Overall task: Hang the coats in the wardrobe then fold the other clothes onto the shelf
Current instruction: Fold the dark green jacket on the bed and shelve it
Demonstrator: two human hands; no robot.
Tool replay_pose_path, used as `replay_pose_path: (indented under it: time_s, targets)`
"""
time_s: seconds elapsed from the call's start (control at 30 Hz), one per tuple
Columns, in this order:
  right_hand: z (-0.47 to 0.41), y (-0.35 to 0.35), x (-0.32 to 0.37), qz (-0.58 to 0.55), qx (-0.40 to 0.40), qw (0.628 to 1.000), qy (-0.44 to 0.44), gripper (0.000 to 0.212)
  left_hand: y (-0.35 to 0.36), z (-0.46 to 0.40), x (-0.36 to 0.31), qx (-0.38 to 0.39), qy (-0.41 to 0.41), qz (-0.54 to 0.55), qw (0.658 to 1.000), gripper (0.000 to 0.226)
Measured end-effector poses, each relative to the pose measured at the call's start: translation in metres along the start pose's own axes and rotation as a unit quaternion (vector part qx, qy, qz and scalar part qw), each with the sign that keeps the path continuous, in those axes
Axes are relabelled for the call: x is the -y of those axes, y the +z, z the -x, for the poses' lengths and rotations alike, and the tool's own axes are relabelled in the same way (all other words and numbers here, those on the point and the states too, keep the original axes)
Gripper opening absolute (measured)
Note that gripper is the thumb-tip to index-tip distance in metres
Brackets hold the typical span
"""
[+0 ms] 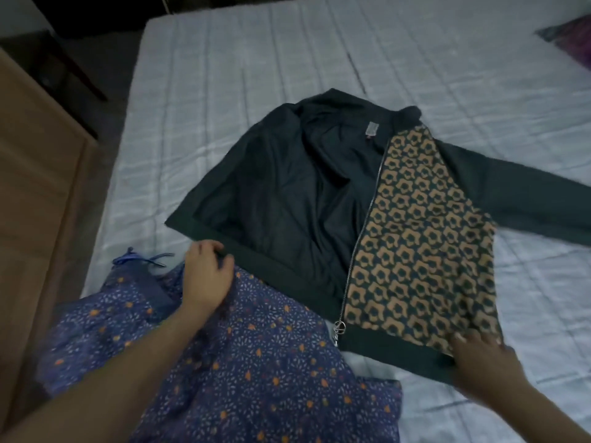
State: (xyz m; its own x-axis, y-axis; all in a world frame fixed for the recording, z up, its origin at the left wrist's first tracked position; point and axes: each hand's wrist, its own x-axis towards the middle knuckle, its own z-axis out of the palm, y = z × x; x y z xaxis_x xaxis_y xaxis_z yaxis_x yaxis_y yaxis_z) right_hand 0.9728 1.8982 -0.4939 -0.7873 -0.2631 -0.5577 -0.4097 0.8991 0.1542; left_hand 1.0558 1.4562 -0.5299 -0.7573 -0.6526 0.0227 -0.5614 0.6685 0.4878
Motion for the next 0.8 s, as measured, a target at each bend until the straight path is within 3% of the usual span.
replay_pose_path:
  time_s: [0.13,0.2,0.3,0.4,0.47,0.53,0.6,0.63,0.67,0.7,0.77,0.8]
  targets:
    - [-0.017,-0.017,0.079,-0.05,-0.163,0.974,-0.152,0.049,-0.008,-0.047,0.023,0.014,-0.171,0.108,0.979,0.028]
    - [-0.031,-0.017,0.114,-0.051,-0.151,0.969,-0.191,0.063,-0.003,-0.064,0.031,0.052,-0.212,0.126,0.968,0.031]
    - [-0.062,-0.011,0.133,-0.057,-0.127,0.975,-0.174,0.075,0.01,-0.085,0.046,0.082,-0.249,0.139,0.955,0.045]
    - [-0.093,-0.002,0.127,-0.08,-0.099,0.982,-0.137,0.075,0.025,-0.099,0.054,0.033,-0.298,0.175,0.938,0.058]
    - [-0.105,-0.004,0.125,-0.071,-0.088,0.986,-0.123,0.08,0.032,-0.109,0.058,-0.019,-0.34,0.255,0.905,0.076]
    - [-0.11,-0.007,0.129,-0.083,-0.076,0.988,-0.102,0.088,0.035,-0.125,0.067,-0.039,-0.409,0.387,0.825,0.099]
    - [-0.112,-0.011,0.134,-0.115,-0.052,0.988,-0.089,0.098,0.035,-0.137,0.079,-0.034,-0.441,0.482,0.756,0.093]
    - [-0.113,-0.013,0.137,-0.137,-0.036,0.987,-0.082,0.096,0.029,-0.14,0.075,-0.045,-0.43,0.498,0.752,0.072]
    - [-0.112,-0.016,0.139,-0.155,-0.021,0.985,-0.073,0.092,0.023,-0.14,0.065,-0.071,-0.391,0.488,0.777,0.049]
    - [-0.112,-0.022,0.142,-0.173,-0.008,0.983,-0.061,0.084,0.011,-0.136,0.047,-0.108,-0.312,0.446,0.832,0.035]
    - [-0.11,-0.035,0.148,-0.234,-0.01,0.972,-0.035,0.068,-0.013,-0.119,0.004,-0.172,-0.047,0.324,0.929,0.029]
    - [-0.107,-0.042,0.15,-0.278,-0.04,0.959,-0.029,0.06,-0.023,-0.103,-0.021,-0.157,0.115,0.278,0.941,0.028]
